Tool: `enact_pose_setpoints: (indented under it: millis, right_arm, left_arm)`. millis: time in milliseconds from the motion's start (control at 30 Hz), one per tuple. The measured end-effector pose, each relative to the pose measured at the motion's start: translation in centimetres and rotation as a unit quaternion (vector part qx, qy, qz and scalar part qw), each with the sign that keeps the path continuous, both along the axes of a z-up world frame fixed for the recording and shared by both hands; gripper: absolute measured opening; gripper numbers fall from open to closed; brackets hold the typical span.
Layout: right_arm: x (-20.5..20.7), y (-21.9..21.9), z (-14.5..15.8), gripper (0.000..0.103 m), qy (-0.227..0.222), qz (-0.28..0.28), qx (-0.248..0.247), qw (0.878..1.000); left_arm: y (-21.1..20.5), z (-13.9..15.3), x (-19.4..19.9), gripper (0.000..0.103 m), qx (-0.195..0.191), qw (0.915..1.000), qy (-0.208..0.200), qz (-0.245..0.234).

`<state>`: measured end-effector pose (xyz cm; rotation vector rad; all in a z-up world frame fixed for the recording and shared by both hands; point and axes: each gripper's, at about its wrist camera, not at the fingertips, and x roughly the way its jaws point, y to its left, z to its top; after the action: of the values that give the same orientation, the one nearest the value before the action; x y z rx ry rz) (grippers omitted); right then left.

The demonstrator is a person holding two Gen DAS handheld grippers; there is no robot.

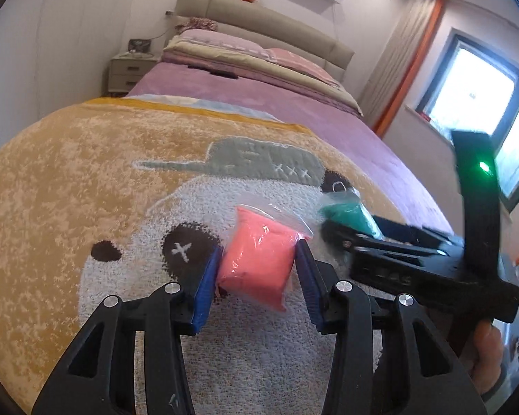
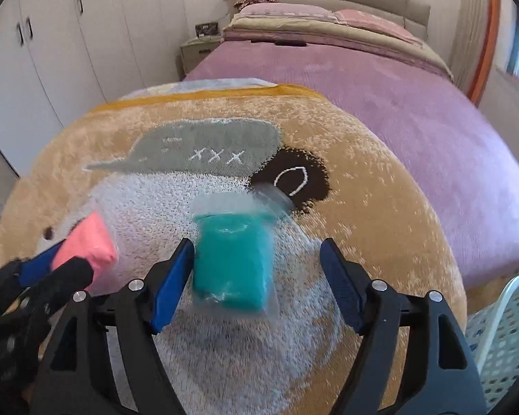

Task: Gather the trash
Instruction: 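Grasp the pink bag with the left tool while the right tool grasps the teal bag, then carry the pink and teal bags over the wastebasket and release both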

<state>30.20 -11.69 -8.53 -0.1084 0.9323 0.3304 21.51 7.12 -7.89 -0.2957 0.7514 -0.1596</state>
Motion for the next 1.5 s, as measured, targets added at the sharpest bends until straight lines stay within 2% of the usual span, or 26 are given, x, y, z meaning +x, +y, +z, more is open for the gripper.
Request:
enact_pose_setpoints:
  millis: [67, 167, 233, 300, 433, 633, 800, 1000, 1133, 1200, 1333, 1433, 1500]
  right_arm:
    - [-0.1, 0.2, 0.0, 0.070, -0.005, 0.003, -0.004, 1.000]
    - [-0.6, -0.1, 0.1, 0.055, -0.012, 0.008, 0.007, 1.000]
    - [-0.9, -0.3, 0.1, 0.051, -0.012, 0.005, 0.008, 1.000]
    - [-1.2, -0.3, 0.2, 0.037, -0.017, 0.007, 0.008, 1.000]
    - [-1.8, -0.2, 0.5, 0.037, -0.030, 0.009, 0.008, 0.999]
    - [-2.7, -1.3, 1.7, 0.037, -0.067, -0.007, 0.028, 0.997]
    - [-4.5, -2.0, 2.9, 0.037, -0.116, -0.010, 0.041, 0.992]
    - [-6.2, -3.9, 3.6, 0.037, -0.118, -0.053, 0.048, 0.991]
    - [-8.5, -6.1, 4.5, 0.037, -0.119, -0.068, 0.053, 0.989]
    - [-9.7, -7.8, 5.3, 0.037, -0.124, -0.082, 0.053, 0.987]
    - [-11.6, -11.3, 7.2, 0.037, -0.133, -0.111, 0.054, 0.983]
    - [-12.1, -13.5, 7.9, 0.037, -0.122, -0.140, 0.045, 0.982]
    - [-12.6, -15.6, 8.3, 0.037, -0.115, -0.161, 0.054, 0.979]
  left_arm:
    - [-0.5, 0.1, 0.0, 0.042, 0.012, 0.9999, -0.002, -0.006]
    - [-0.8, 0.2, -0.3, 0.042, 0.018, 0.9998, -0.003, -0.011]
    - [-0.7, 0.0, -0.2, 0.042, 0.016, 0.9998, -0.002, -0.011]
    - [-0.5, 0.0, -0.3, 0.043, 0.012, 0.9999, -0.002, -0.011]
    - [-0.6, -0.1, -0.2, 0.043, 0.010, 0.9999, -0.001, -0.014]
    - [-1.5, 0.2, -0.4, 0.042, 0.031, 0.9992, -0.010, -0.022]
    - [-1.9, 0.3, -0.2, 0.043, 0.030, 0.9991, -0.013, -0.027]
    - [-2.0, 0.5, -0.3, 0.042, 0.034, 0.9989, -0.019, -0.027]
    - [-3.2, 1.0, -1.3, 0.042, 0.041, 0.9979, -0.018, -0.046]
    - [-4.3, 1.7, -2.2, 0.043, 0.035, 0.9973, -0.025, -0.060]
    - [-7.2, 3.7, -3.7, 0.042, 0.050, 0.9934, -0.053, -0.088]
    - [-10.3, 5.7, -4.3, 0.042, 0.070, 0.9880, -0.079, -0.113]
    - [-12.3, 7.1, -4.6, 0.042, 0.065, 0.9845, -0.093, -0.134]
